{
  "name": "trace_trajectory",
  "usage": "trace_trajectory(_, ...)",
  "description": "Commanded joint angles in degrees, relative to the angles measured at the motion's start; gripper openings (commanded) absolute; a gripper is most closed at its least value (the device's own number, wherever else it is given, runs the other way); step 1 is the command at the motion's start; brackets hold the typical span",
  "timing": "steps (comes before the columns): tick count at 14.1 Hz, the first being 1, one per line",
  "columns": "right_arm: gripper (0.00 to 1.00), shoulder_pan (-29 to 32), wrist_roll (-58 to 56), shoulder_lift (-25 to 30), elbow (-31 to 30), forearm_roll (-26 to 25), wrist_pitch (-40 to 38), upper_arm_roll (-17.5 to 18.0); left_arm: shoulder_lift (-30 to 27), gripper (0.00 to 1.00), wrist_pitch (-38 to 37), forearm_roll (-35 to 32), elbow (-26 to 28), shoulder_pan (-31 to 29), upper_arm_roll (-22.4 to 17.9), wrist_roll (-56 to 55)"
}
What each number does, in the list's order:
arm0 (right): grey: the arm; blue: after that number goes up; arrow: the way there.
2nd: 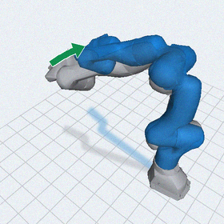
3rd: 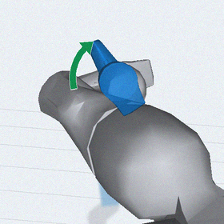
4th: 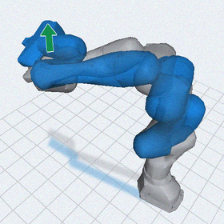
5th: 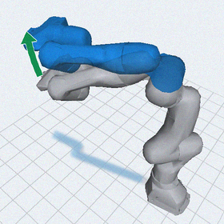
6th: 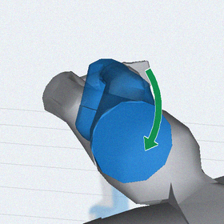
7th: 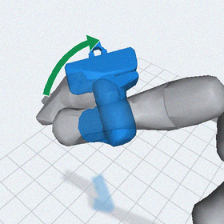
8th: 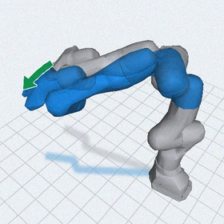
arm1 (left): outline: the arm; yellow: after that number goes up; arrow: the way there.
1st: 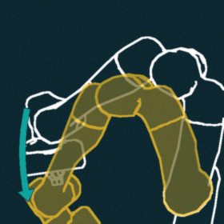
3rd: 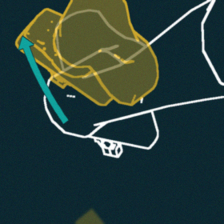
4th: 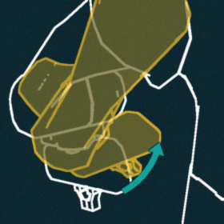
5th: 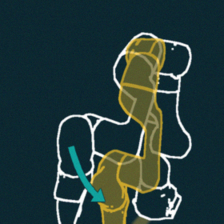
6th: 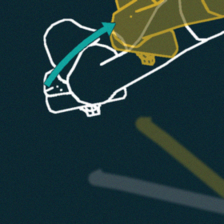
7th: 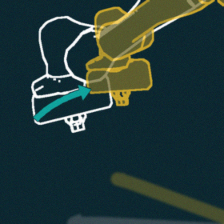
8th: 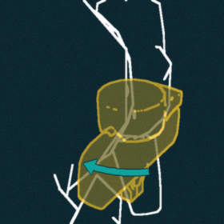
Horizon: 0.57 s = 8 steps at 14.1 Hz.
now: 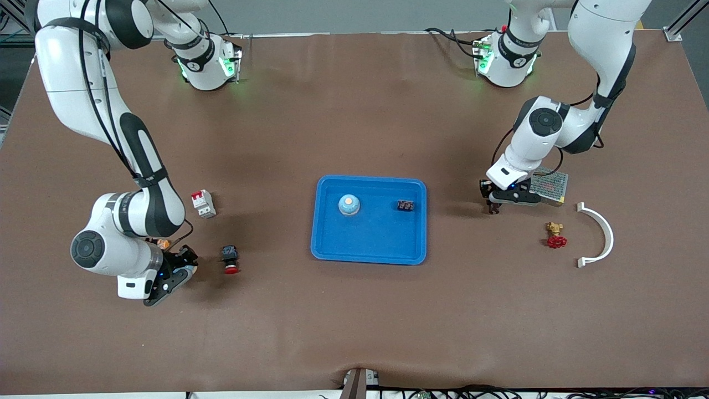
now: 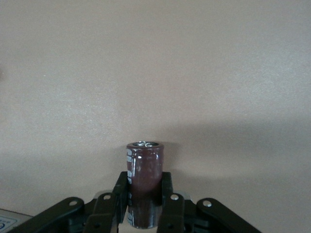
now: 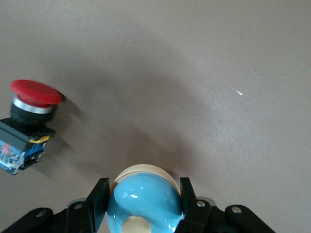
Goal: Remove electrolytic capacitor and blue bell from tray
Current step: 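Release the capacitor with the left gripper while the right gripper releases the bell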
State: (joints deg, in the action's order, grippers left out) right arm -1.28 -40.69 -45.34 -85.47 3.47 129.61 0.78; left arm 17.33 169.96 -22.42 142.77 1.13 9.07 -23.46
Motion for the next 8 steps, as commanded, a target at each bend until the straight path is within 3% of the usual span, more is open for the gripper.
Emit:
trace_trajectory(1, 0.48, 0.5, -1.4, -0.5, -0.4, 0.8, 1.2, 0.5, 0.5, 0.00, 0.5, -1.1, -0.7, -0.3, 0.0, -1.2)
trace_trajectory(6, 0.51, 0.6, -1.4, -1.1, -0.3, 0.8, 1.6, 0.5, 1.2, 0.00, 0.5, -1.1, -0.9, -0.4, -0.1, -1.2)
trace_trajectory(7, 0.68, 0.6, -1.3, -1.1, -0.1, 0.8, 1.6, 0.5, 1.2, 0.00, 0.5, -1.2, -0.9, -0.4, -0.1, -1.2)
trace_trajectory(8, 1.00, 0.7, -1.2, -1.1, 0.0, 0.8, 1.5, 0.5, 1.2, 0.00, 0.5, -1.2, -1.1, -0.5, -0.1, -1.2)
